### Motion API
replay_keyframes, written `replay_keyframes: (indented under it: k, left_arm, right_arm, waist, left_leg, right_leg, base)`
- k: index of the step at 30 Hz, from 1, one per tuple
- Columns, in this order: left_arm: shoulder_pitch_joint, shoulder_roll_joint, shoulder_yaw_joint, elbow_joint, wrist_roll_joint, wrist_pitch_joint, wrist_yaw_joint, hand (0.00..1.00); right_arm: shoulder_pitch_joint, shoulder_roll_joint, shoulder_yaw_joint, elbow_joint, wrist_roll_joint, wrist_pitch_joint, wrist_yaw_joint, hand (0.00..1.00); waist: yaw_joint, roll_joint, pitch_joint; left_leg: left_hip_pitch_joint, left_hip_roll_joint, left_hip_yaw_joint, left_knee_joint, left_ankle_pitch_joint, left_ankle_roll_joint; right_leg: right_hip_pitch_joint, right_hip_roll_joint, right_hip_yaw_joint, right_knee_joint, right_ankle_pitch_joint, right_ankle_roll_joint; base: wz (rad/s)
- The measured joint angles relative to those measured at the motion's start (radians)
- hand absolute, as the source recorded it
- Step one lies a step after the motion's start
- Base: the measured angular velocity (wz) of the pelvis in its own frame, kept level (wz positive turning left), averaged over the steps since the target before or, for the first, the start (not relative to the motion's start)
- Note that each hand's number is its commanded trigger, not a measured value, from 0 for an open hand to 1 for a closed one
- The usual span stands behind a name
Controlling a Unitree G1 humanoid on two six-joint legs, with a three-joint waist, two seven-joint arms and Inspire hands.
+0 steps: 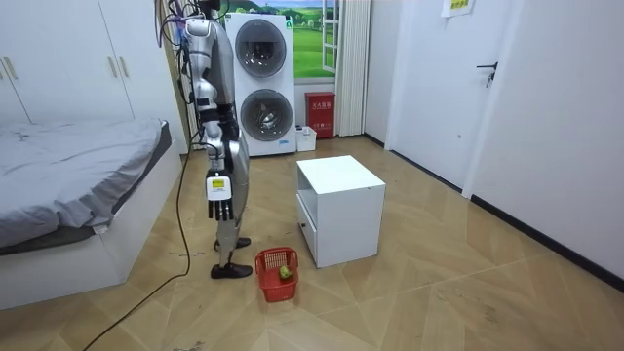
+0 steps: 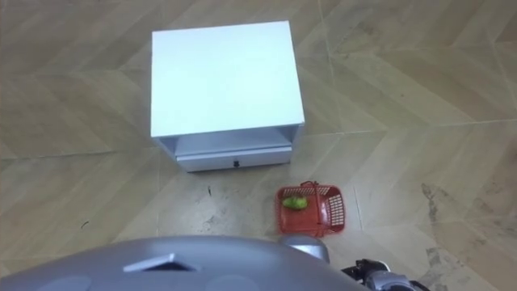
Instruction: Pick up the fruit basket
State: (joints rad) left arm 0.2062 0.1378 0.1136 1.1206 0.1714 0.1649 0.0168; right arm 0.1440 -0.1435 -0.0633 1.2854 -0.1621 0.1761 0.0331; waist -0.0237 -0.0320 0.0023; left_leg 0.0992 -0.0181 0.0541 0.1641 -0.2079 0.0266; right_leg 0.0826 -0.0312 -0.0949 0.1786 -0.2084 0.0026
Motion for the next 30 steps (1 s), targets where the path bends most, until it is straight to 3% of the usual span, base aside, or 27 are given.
replay_keyframes:
  k: [3,7,10,11,12,13,14,15,16,17,20,21,24,25,26,28,30]
  left_arm:
    - [0.001,0.000,-0.001,0.000,0.001,-0.002,-0.009,0.00]
    - [-0.014,0.007,-0.003,-0.001,0.000,-0.006,-0.025,0.00]
    - [-0.020,0.010,0.004,0.014,0.001,-0.024,-0.040,0.00]
    - [-0.019,0.011,0.007,0.021,0.001,-0.034,-0.042,0.00]
    - [-0.022,0.011,0.022,0.031,0.018,-0.060,-0.045,0.00]
    - [-0.041,0.024,0.043,0.040,0.039,-0.070,-0.047,0.00]
    - [-0.045,0.032,0.044,0.038,0.042,-0.073,-0.047,0.00]
    - [-0.041,0.046,0.046,0.035,0.056,-0.083,-0.047,0.00]
    - [-0.040,0.052,0.050,0.019,0.056,-0.078,-0.046,0.00]
    - [-0.036,0.053,0.052,0.017,0.056,-0.076,-0.046,0.00]
    - [-0.048,0.054,0.052,0.017,0.055,-0.072,-0.034,0.00]
    - [-0.068,0.055,0.053,0.021,0.055,-0.074,-0.021,0.00]
    - [-0.162,0.083,0.037,0.029,0.007,-0.080,0.022,0.00]
    - [-0.195,0.089,0.034,0.026,-0.024,-0.087,0.041,0.00]
    - [-0.209,0.089,0.030,0.026,-0.041,-0.092,0.047,0.00]
    - [-0.213,0.100,-0.003,0.033,-0.103,-0.109,0.058,0.00]
    - [-0.216,0.116,-0.069,0.072,-0.104,-0.109,0.069,0.00]
  right_arm:
    - [-0.001,0.000,-0.002,0.000,0.000,0.000,0.000,0.00]
    - [-0.014,-0.006,-0.028,-0.022,0.033,-0.005,-0.010,0.00]
    - [-0.048,-0.021,-0.037,-0.069,0.047,-0.013,-0.032,0.00]
    - [-0.055,-0.024,-0.038,-0.086,0.054,-0.013,-0.036,0.00]
    - [-0.072,-0.028,-0.054,-0.123,0.072,-0.015,-0.036,0.00]
    - [-0.081,-0.017,-0.079,-0.157,0.091,-0.022,-0.039,0.00]
    - [-0.076,-0.014,-0.083,-0.166,0.104,-0.024,-0.042,0.00]
    - [-0.077,-0.012,-0.087,-0.166,0.128,-0.024,-0.048,0.00]
    - [-0.098,-0.017,-0.087,-0.167,0.171,-0.029,-0.062,0.00]
    - [-0.113,-0.021,-0.087,-0.169,0.192,-0.040,-0.072,0.00]
    - [-0.229,-0.033,-0.088,-0.206,0.233,-0.099,-0.113,0.00]
    - [-0.278,-0.032,-0.088,-0.233,0.245,-0.110,-0.126,0.00]
    - [-0.372,-0.032,-0.075,-0.259,0.285,-0.132,-0.145,0.00]
    - [-0.405,-0.036,-0.076,-0.279,0.288,-0.133,-0.156,0.00]
    - [-0.410,-0.040,-0.076,-0.289,0.286,-0.133,-0.160,0.00]
    - [-0.407,-0.046,-0.074,-0.307,0.280,-0.132,-0.187,0.00]
    - [-0.411,-0.065,-0.068,-0.326,0.292,-0.134,-0.218,0.00]
  waist:
    - [-0.006,0.000,0.0017]
    - [-0.007,-0.005,0.0023]
    - [-0.006,0.006,0.0072]
    - [0.000,0.009,0.0049]
    - [-0.001,0.031,-0.0072]
    - [-0.021,0.024,0.0025]
    - [-0.023,0.014,0.0038]
    - [0.004,-0.012,0.0024]
    - [0.037,-0.031,-0.0075]
    - [0.050,-0.033,-0.0087]
    - [0.058,-0.048,-0.0124]
    - [0.058,-0.046,-0.0095]
    - [0.054,-0.070,-0.0024]
    - [0.049,-0.074,-0.0012]
    - [0.047,-0.070,0.0014]
    - [0.047,-0.071,0.0061]
    - [0.049,-0.071,0.0113]
  left_leg:
    - [-0.002,-0.005,0.001,0.022,-0.014,0.007]
    - [-0.070,-0.023,0.008,0.111,-0.046,0.023]
    - [-0.159,-0.027,0.061,0.200,-0.054,0.043]
    - [-0.179,-0.027,0.067,0.200,-0.054,0.048]
    - [-0.213,-0.004,0.081,0.190,-0.058,0.064]
    - [-0.250,0.000,0.135,0.213,-0.069,0.077]
    - [-0.259,-0.002,0.156,0.225,-0.073,0.085]
    - [-0.269,-0.016,0.184,0.238,-0.079,0.095]
    - [-0.296,-0.018,0.216,0.259,-0.086,0.105]
    - [-0.315,-0.015,0.224,0.278,-0.090,0.109]
    - [-0.461,-0.004,0.251,0.377,-0.099,0.124]
    - [-0.545,0.011,0.256,0.436,-0.103,0.131]
    - [-0.741,0.037,0.269,0.604,-0.117,0.144]
    - [-0.823,0.050,0.265,0.686,-0.125,0.148]
    - [-0.854,0.058,0.259,0.720,-0.126,0.149]
    - [-0.926,0.076,0.232,0.831,-0.138,0.141]
    - [-0.996,0.076,0.196,0.920,-0.165,0.131]
  right_leg:
    - [-0.006,-0.017,-0.021,0.036,-0.023,0.004]
    - [-0.090,-0.043,-0.019,0.157,-0.065,0.013]
    - [-0.142,-0.046,0.019,0.181,-0.042,0.025]
    - [-0.155,-0.045,0.029,0.171,-0.032,0.029]
    - [-0.190,-0.037,0.024,0.169,-0.016,0.037]
    - [-0.240,-0.072,-0.046,0.316,-0.062,0.028]
    - [-0.248,-0.098,-0.080,0.412,-0.087,0.027]
    - [-0.249,-0.135,-0.099,0.591,-0.103,0.030]
    - [-0.243,-0.154,-0.103,0.720,-0.102,0.034]
    - [-0.229,-0.158,-0.107,0.761,-0.096,0.040]
    - [-0.165,-0.186,-0.110,0.792,-0.045,0.057]
    - [-0.149,-0.193,-0.116,0.768,-0.036,0.064]
    - [-0.115,-0.231,-0.128,0.651,-0.041,0.080]
    - [-0.123,-0.230,-0.120,0.636,-0.129,0.124]
    - [-0.138,-0.227,-0.123,0.660,-0.172,0.137]
    - [-0.214,-0.231,-0.118,0.827,-0.252,0.104]
    - [-0.278,-0.236,-0.095,0.958,-0.313,0.105]
  base:
    - [0.09]
    - [0.01]
    - [-0.20]
    - [-0.31]
    - [0.10]
    - [0.41]
    - [0.70]
    - [0.21]
    - [-0.10]
    - [-0.38]
    - [-0.25]
    - [-0.15]
    - [0.01]
    - [0.17]
    - [0.21]
    - [0.07]
    - [-0.08]
